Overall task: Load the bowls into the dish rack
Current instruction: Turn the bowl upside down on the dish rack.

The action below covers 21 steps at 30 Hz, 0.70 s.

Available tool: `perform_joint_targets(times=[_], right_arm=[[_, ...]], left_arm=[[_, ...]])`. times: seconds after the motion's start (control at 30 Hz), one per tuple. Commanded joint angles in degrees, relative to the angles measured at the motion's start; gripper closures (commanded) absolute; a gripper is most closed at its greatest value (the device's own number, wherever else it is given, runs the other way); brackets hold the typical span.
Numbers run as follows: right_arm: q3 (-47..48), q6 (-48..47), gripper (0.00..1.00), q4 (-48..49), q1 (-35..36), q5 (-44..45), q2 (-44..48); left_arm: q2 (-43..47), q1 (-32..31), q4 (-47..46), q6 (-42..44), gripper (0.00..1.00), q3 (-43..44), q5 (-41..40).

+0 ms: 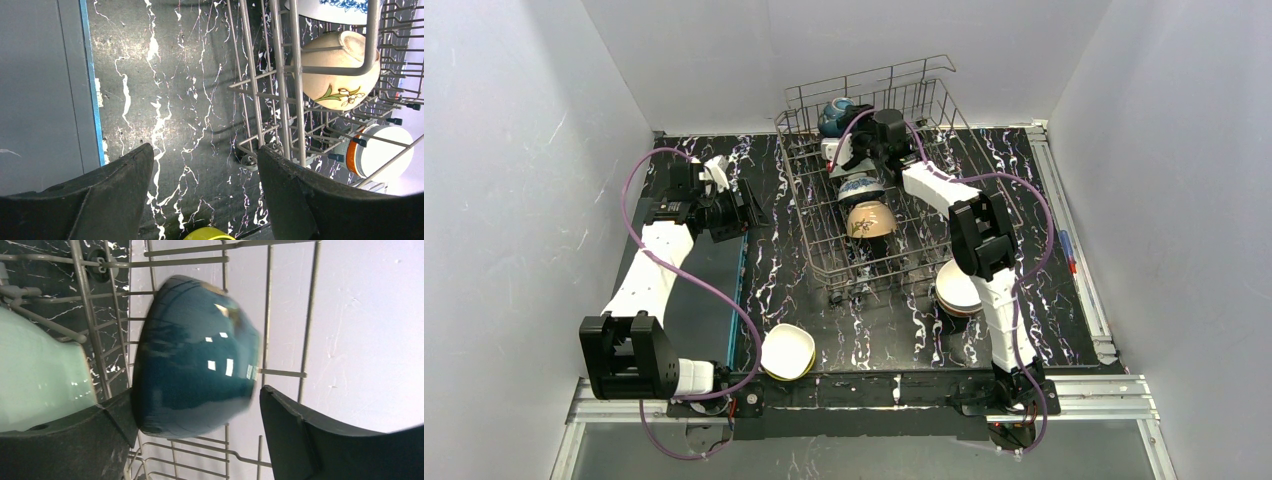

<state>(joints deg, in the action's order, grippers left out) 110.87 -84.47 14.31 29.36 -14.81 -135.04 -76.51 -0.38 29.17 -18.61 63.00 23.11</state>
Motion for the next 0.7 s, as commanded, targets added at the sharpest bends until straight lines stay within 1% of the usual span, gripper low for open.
perform_joint_targets(times=[0.0,0.03,0.27,0.37,0.57,0.67], right_arm=[[-0.91,-2.36,0.03,-0.43,0.59,-2.27,2.28],[-1.04,-2.35,0.02,-0.46,0.56,-2.38,2.37],[-1.56,-2.63,0.01,-0.6,0.46,-2.62,2.97],[-2.56,-2.23,0.01,0.99,0.5,-2.54,3.84],[-7.0,2.98,0.01,9.2,0.24,-1.81,7.13],[-7.34,6.39,0.01,7.3,-0.37,-3.99,9.55]], left_arm=[[1.51,-0.14,0.67,0.71,0.27,0.07,0.55],[1.46,-0.14,0.73,0.81,0.27,0.15,0.53],[1.52,-0.14,1.11,1.08,0.27,0.45,0.35],[1.59,-0.1,1.32,1.3,0.27,0.7,0.24],[1.89,-0.14,1.57,1.77,0.27,0.98,-0.17],[1.89,-0.13,1.59,1.71,0.27,1.17,-0.11]])
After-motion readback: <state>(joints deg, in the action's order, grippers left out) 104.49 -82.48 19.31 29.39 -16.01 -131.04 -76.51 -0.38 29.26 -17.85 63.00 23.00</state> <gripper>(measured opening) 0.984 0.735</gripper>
